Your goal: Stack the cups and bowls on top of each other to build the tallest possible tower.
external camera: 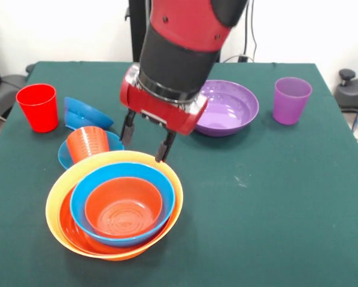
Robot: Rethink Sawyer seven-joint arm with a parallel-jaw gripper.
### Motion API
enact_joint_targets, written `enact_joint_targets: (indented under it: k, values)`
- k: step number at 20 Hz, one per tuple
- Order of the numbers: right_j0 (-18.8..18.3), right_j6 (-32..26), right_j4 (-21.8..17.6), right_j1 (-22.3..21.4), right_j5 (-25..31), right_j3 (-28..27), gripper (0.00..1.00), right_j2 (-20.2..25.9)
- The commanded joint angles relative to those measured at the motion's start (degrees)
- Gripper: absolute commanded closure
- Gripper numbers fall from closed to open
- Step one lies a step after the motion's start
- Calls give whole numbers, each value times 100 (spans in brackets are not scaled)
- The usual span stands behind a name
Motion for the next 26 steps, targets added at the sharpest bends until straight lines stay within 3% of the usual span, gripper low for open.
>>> enact_joint_targets:
  k: [1,11,18,26]
  values:
    - [111,439,157,-138,362,350,0,271]
    - [473,1365,663,-368,-593,1656,0,249]
    - [796,1809,988,-279,-1096,2025,0,76]
    - [1183,2307,1052,-125,-1698,2492,0,-328]
